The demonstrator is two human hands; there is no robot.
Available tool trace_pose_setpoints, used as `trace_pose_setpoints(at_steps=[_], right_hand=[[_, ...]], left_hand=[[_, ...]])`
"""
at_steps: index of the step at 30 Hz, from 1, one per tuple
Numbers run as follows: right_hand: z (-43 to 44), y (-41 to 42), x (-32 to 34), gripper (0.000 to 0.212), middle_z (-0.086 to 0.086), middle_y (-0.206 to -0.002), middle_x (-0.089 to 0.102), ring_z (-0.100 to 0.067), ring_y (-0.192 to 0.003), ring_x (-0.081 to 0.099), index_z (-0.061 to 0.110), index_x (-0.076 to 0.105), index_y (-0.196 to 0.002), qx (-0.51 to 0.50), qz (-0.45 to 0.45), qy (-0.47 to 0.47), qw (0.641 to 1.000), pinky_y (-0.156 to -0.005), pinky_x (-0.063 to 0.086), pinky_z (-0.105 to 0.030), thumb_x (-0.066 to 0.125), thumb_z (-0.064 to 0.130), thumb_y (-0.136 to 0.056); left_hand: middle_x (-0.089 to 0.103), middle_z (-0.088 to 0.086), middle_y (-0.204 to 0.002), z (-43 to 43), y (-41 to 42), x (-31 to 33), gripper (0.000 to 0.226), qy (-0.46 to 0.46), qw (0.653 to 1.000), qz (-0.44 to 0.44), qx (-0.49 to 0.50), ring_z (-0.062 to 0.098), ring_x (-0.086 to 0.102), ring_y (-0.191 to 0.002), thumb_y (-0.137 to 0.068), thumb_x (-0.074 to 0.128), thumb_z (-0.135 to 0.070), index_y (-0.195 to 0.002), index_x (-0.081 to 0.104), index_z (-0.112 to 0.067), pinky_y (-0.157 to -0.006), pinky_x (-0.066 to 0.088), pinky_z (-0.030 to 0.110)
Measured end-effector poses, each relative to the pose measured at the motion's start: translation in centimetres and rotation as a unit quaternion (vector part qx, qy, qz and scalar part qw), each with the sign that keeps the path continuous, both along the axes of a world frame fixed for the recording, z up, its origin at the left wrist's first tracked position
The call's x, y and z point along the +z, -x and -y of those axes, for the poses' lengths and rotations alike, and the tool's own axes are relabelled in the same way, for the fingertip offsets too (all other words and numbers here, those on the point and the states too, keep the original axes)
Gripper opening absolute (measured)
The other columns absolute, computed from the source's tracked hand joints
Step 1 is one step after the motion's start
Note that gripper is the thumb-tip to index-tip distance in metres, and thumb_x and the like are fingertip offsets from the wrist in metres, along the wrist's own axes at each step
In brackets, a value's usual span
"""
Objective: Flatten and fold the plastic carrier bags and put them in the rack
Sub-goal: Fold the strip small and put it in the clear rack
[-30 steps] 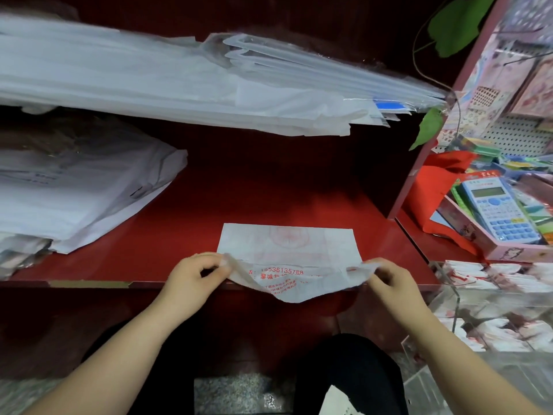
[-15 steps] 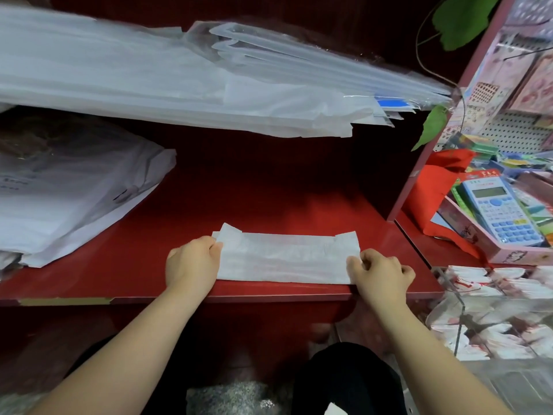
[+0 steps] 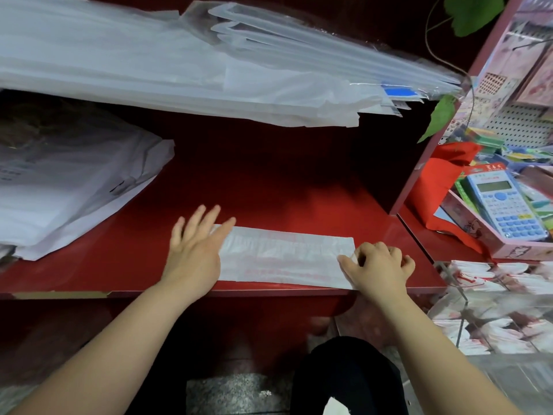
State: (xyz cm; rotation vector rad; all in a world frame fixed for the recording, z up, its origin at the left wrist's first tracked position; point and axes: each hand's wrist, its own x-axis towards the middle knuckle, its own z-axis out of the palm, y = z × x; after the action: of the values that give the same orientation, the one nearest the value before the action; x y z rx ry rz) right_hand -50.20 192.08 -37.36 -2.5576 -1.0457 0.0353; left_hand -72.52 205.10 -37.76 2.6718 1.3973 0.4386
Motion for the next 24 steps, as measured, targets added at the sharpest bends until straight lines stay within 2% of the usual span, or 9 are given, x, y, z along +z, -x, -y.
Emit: trace_pose_setpoints(at_steps=[1,2,4,5,7,10,15,19,24], right_hand=[[0.1,0.1,0.1,0.02,-0.001,-0.108,0.05,-0.025,-0.12,0.036,0.019,0.052,-0.087,-0.002,-0.003,-0.002,1.0,-0.111,0.006,-0.044,0.057,0.039,-0.083],[0.1,0.1,0.2,0.028,-0.002,-0.116,0.048,-0.025,-0.124,0.034,0.019,0.053,-0.103,0.002,-0.009,-0.003,1.0,-0.111,0.004,-0.045,0.058,0.038,-0.084],[0.1,0.2,0.6,0.055,-0.005,-0.143,0.031,-0.023,-0.136,0.021,0.02,0.035,-0.135,0.022,-0.021,0.006,1.0,-0.112,-0.003,-0.048,0.055,0.036,-0.086],[0.0,0.2,0.8,0.062,-0.006,-0.151,0.017,-0.022,-0.14,0.011,0.02,0.024,-0.142,0.035,-0.013,0.02,0.999,-0.111,-0.006,-0.049,0.052,0.034,-0.088],[-0.5,0.8,1.1,0.065,-0.005,-0.156,-0.003,-0.02,-0.143,-0.004,0.021,0.012,-0.146,0.071,0.039,0.059,0.995,-0.111,-0.01,-0.049,0.045,0.029,-0.091],[-2.2,3.5,1.6,0.057,-0.007,-0.155,-0.009,-0.02,-0.143,-0.009,0.02,0.01,-0.147,0.157,0.116,0.089,0.977,-0.113,-0.009,-0.042,0.034,0.032,-0.096],[-5.8,9.9,0.2,0.055,-0.006,-0.156,-0.005,-0.018,-0.143,-0.006,0.013,0.009,-0.147,0.282,0.022,0.103,0.954,-0.114,-0.006,-0.035,0.024,0.036,-0.1],[-5.9,9.4,-0.6,0.06,-0.005,-0.156,-0.007,-0.017,-0.143,-0.008,0.011,0.002,-0.147,0.268,0.012,0.142,0.953,-0.114,-0.007,-0.034,0.019,0.042,-0.099],[-3.1,4.5,-0.1,0.058,-0.006,-0.156,-0.006,-0.017,-0.143,-0.006,0.013,0.004,-0.148,0.203,0.02,0.158,0.966,-0.114,-0.004,-0.033,0.018,0.042,-0.099]], left_hand=[[-0.002,-0.006,-0.156,-0.3,0.0,0.1,0.064,0.018,0.999,-0.014,-0.047,0.006,-0.012,-0.14,-0.092,0.034,0.0,-0.145,0.017,-0.031,-0.109,-0.014,0.025],[-0.004,-0.008,-0.155,-0.6,0.1,0.2,0.058,0.045,0.995,-0.023,-0.084,0.002,-0.014,-0.138,-0.095,0.03,-0.002,-0.145,0.02,-0.03,-0.107,-0.016,0.021],[-0.003,-0.01,-0.155,-0.9,0.1,0.4,0.047,0.086,0.987,-0.055,-0.122,0.001,-0.011,-0.139,-0.101,0.022,-0.016,-0.146,0.016,-0.028,-0.107,-0.014,0.019],[-0.004,-0.01,-0.155,-1.0,0.1,0.4,0.046,0.097,0.984,-0.081,-0.129,0.002,-0.01,-0.14,-0.101,0.019,-0.024,-0.147,0.011,-0.027,-0.109,-0.013,0.021],[-0.009,-0.009,-0.155,-1.1,0.0,0.4,0.049,0.098,0.977,-0.136,-0.132,0.002,-0.012,-0.14,-0.101,0.015,-0.032,-0.147,0.001,-0.025,-0.11,-0.014,0.025],[-0.014,-0.007,-0.154,-1.2,-0.1,0.4,0.05,0.101,0.972,-0.17,-0.13,0.003,-0.016,-0.139,-0.101,0.012,-0.034,-0.147,-0.006,-0.025,-0.111,-0.016,0.028],[-0.015,-0.004,-0.154,-0.9,-0.4,0.7,0.051,0.108,0.972,-0.169,-0.125,0.007,-0.016,-0.14,-0.101,0.014,-0.032,-0.147,-0.006,-0.025,-0.111,-0.014,0.028],[-0.014,-0.004,-0.155,-1.0,-0.3,0.7,0.058,0.115,0.971,-0.168,-0.124,0.008,-0.015,-0.141,-0.091,0.001,-0.039,-0.147,-0.006,-0.026,-0.112,-0.012,0.027],[-0.013,-0.006,-0.155,-1.1,-0.2,0.6,0.05,0.111,0.975,-0.148,-0.125,0.006,-0.014,-0.14,-0.1,0.014,-0.027,-0.147,-0.005,-0.026,-0.112,-0.012,0.029]])
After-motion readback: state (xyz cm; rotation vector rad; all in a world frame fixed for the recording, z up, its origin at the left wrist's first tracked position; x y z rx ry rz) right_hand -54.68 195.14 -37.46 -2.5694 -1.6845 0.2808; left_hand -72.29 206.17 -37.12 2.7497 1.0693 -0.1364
